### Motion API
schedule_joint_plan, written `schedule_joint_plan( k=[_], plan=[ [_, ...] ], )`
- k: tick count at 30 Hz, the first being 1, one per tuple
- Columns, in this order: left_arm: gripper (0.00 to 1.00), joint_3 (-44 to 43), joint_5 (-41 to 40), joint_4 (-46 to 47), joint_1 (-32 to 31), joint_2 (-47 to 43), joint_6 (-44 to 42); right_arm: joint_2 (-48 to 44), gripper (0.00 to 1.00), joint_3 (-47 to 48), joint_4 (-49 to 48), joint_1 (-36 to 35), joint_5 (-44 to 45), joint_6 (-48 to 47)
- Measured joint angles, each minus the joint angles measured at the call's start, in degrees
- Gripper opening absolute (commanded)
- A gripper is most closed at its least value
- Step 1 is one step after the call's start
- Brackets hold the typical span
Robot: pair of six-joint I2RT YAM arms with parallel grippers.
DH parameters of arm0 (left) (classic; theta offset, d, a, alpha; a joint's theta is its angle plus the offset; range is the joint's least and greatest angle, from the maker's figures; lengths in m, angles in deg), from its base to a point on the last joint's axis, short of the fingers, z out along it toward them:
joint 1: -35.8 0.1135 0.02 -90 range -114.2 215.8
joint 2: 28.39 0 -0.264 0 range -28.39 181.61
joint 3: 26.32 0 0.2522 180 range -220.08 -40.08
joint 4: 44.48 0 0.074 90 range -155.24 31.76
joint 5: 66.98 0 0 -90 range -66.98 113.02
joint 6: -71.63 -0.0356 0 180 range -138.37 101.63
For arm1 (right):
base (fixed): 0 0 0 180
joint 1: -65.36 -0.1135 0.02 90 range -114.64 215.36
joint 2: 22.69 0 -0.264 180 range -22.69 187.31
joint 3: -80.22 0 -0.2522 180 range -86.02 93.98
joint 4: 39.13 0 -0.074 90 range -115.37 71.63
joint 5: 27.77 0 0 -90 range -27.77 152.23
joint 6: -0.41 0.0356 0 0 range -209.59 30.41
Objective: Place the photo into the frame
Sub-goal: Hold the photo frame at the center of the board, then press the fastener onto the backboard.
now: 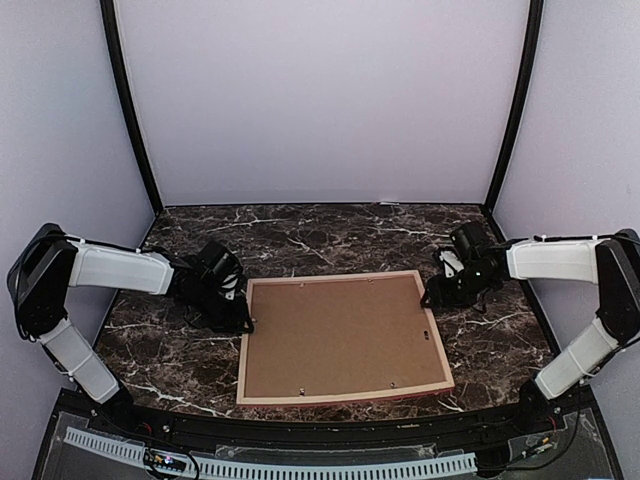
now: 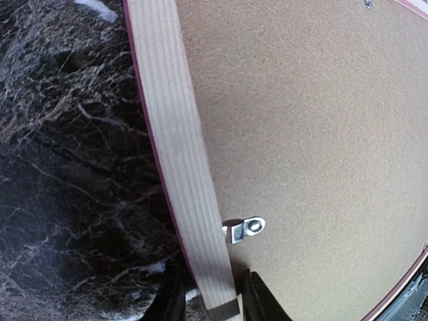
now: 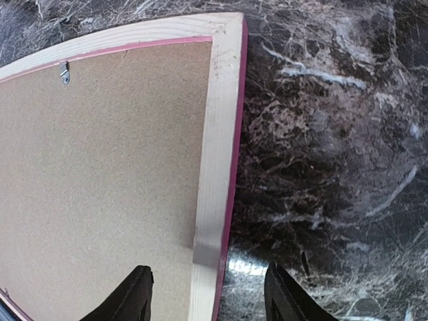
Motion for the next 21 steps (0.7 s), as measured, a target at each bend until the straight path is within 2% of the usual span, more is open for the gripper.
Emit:
schedule_joint_plan(
  k=[14,21],
  plan=[
    [0.29,0.00,-1.62,0.28,-0.94,0.00,1.49,-5.60,0.57,-8.00,1.88,-6.08,0.00,6.25],
    [0.29,0.00,-1.57,0.42,-0.96,0.07,1.49,-5.46,0.42,-8.20,2.08,-7.43,0.48,7.56]
  ],
)
